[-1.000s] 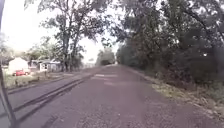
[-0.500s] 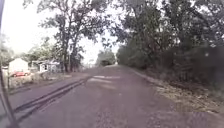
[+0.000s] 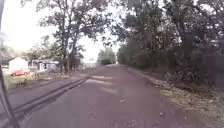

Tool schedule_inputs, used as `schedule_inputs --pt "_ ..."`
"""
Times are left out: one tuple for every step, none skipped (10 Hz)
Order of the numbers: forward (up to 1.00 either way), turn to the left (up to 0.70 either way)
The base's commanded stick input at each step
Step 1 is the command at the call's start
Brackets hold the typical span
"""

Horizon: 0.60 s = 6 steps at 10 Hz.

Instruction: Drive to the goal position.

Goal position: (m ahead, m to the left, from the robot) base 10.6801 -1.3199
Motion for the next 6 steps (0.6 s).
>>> schedule_inputs --pt "0.7 0.0" --pt "0.7 0.0" --pt "0.7 0.0" --pt "0.7 0.0" --pt "0.7 0.0" --pt "0.7 0.0"
